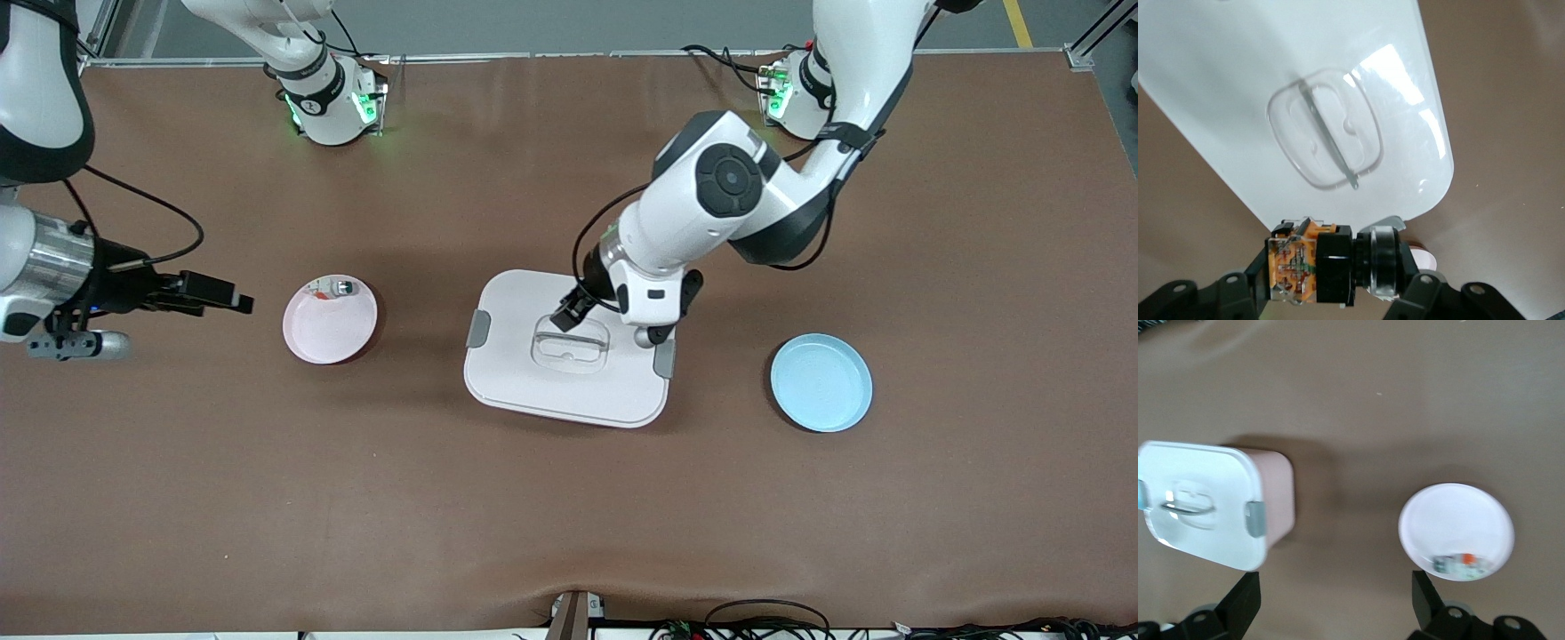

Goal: Transfer orange switch to right arm and place
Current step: 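Carry the switch over the white box while the right gripper reaches in, then bring the right gripper to the switch held by the left gripper, then close the right gripper on the switch and open the left gripper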

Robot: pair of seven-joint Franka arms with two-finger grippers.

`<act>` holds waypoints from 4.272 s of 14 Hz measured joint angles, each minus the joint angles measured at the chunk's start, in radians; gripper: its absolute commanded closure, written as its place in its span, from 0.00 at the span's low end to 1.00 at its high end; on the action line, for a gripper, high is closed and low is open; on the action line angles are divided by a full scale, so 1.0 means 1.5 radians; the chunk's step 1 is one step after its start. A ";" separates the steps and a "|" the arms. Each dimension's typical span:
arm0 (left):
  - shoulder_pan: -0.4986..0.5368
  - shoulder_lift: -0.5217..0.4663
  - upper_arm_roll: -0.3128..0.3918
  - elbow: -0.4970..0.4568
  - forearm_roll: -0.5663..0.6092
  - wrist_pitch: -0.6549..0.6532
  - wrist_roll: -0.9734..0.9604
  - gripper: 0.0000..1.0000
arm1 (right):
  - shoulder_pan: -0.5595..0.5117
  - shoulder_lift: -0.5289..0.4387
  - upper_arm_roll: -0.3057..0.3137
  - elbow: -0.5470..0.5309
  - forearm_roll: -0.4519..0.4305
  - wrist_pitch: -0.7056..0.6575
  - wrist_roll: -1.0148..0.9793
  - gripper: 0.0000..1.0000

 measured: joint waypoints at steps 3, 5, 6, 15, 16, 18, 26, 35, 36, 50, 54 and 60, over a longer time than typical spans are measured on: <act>-0.037 0.010 0.000 0.029 0.000 0.000 -0.136 1.00 | 0.060 -0.087 0.006 -0.193 0.129 0.194 0.000 0.00; -0.053 0.020 0.000 0.044 0.000 0.000 -0.207 1.00 | 0.137 -0.124 0.010 -0.286 0.193 0.320 0.001 0.00; -0.057 0.025 0.000 0.048 0.000 0.000 -0.235 1.00 | 0.174 -0.133 0.012 -0.311 0.227 0.364 0.002 0.00; -0.058 0.041 0.000 0.062 0.000 0.000 -0.310 1.00 | 0.305 -0.116 0.013 -0.331 0.532 0.484 -0.058 0.00; -0.058 0.041 0.000 0.063 0.000 0.000 -0.310 1.00 | 0.311 -0.107 0.013 -0.331 0.573 0.484 -0.084 0.00; -0.058 0.042 0.000 0.063 0.000 0.000 -0.310 1.00 | 0.328 -0.089 0.012 -0.330 0.645 0.485 -0.144 0.00; -0.066 0.044 0.000 0.064 0.000 -0.013 -0.309 1.00 | 0.382 -0.053 0.012 -0.299 0.717 0.522 -0.196 0.00; -0.068 0.044 0.001 0.064 0.001 -0.032 -0.307 1.00 | 0.419 -0.013 0.011 -0.259 0.719 0.560 -0.202 1.00; -0.068 0.044 0.001 0.063 0.001 -0.032 -0.307 1.00 | 0.419 -0.013 0.011 -0.258 0.720 0.562 -0.202 1.00; -0.069 0.045 0.001 0.068 0.023 -0.034 -0.304 0.00 | 0.421 -0.011 0.011 -0.255 0.721 0.565 -0.203 1.00; -0.069 0.044 0.001 0.075 0.043 -0.034 -0.304 0.00 | 0.421 -0.005 0.011 -0.255 0.722 0.566 -0.203 1.00; -0.051 0.029 0.014 0.085 0.048 -0.050 -0.248 0.00 | 0.421 -0.001 0.005 -0.245 0.606 0.570 -0.210 1.00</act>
